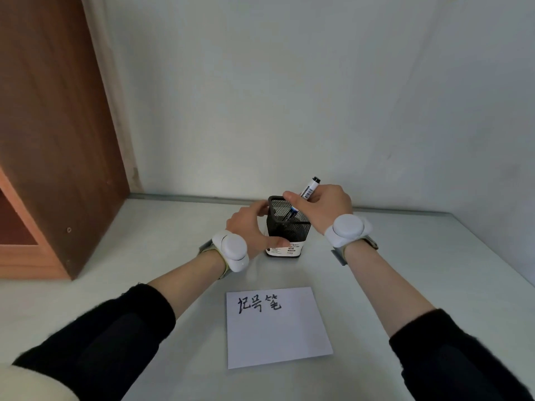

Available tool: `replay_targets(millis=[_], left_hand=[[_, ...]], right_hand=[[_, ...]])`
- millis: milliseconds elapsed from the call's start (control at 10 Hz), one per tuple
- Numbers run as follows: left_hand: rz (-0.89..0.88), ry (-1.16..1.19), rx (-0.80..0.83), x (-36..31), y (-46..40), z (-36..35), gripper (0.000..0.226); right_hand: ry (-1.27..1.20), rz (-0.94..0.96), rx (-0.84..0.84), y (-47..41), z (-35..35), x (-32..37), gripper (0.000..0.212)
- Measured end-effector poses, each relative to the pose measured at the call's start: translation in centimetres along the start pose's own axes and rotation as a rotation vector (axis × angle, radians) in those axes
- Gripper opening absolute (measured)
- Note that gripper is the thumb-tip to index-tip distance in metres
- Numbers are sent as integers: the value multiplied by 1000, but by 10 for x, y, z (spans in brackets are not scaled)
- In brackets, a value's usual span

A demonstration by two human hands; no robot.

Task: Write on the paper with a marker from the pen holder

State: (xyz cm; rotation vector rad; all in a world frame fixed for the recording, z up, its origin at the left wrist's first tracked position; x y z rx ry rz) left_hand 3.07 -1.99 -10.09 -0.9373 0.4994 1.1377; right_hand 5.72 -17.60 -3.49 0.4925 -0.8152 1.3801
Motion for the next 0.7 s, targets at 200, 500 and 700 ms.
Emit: replay_targets(millis=[200,500,700], left_hand=[[-22,-13,-5,3,-2,-1,83],[-4,55,15,4,-5,-4,83],[94,144,20,-3,10,6,96]], right_hand=[[33,31,41,4,-17,-2,48],[35,-14,9,1,-14,-6,36],[-87,-90,-171,13,19,-12,49]])
Point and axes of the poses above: each hand's wrist, its own y-axis away from the middle knuckle, its own z-axis out of the back of the hand, x = y × z, the point moved 7 cm from there along -y, towards the middle knuckle, and after that the axes turned 15 degrees about -z, right-handed, at the moved point
